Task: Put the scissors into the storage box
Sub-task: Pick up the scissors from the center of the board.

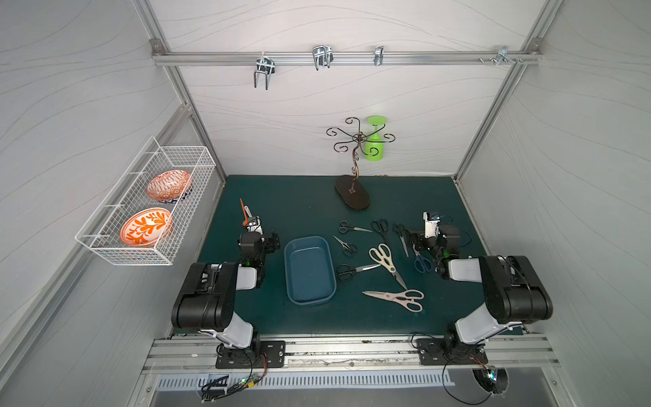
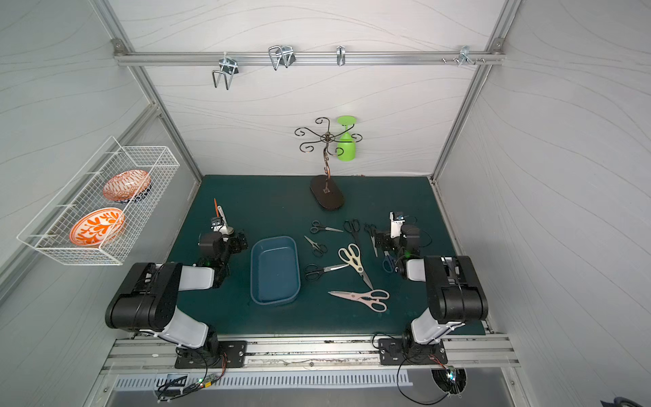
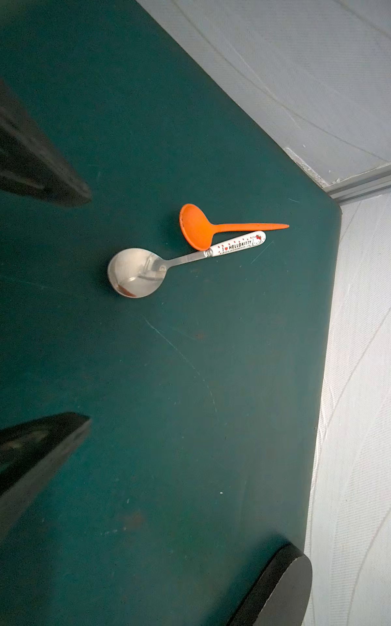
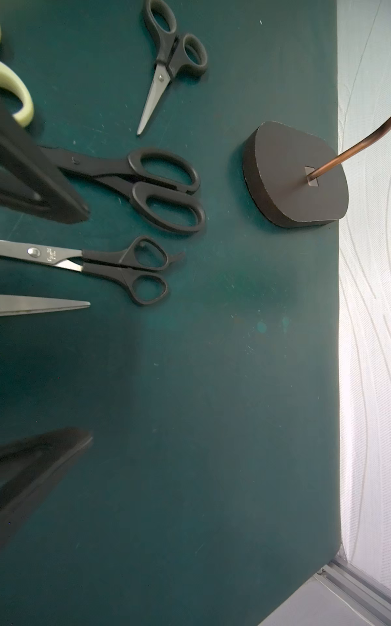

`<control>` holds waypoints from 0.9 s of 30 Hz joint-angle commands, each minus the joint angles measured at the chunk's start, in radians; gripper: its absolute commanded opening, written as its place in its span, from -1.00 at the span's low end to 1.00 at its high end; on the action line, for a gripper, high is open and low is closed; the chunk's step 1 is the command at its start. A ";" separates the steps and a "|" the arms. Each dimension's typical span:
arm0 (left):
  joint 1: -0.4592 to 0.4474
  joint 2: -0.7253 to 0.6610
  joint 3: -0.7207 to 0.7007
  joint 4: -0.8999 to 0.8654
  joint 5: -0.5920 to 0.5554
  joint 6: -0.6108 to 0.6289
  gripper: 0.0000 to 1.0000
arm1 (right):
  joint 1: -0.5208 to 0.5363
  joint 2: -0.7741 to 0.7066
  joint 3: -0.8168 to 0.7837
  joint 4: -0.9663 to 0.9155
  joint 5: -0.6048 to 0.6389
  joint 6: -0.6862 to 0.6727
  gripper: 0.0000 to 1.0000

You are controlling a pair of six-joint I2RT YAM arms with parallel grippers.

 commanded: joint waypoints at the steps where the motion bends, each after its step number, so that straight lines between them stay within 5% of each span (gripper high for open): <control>1: -0.003 -0.002 0.028 0.015 -0.007 0.003 0.99 | 0.001 -0.003 -0.003 0.016 0.002 0.004 0.98; 19: -0.003 -0.009 0.028 0.007 -0.005 0.001 0.99 | -0.031 -0.014 -0.014 0.034 -0.049 0.023 0.98; 22: -0.003 -0.034 0.051 -0.045 -0.038 -0.010 0.99 | -0.034 -0.083 0.028 -0.090 -0.007 0.042 0.98; 27: -0.003 -0.124 0.245 -0.462 -0.086 -0.040 0.99 | 0.002 -0.175 0.261 -0.575 0.114 0.158 0.94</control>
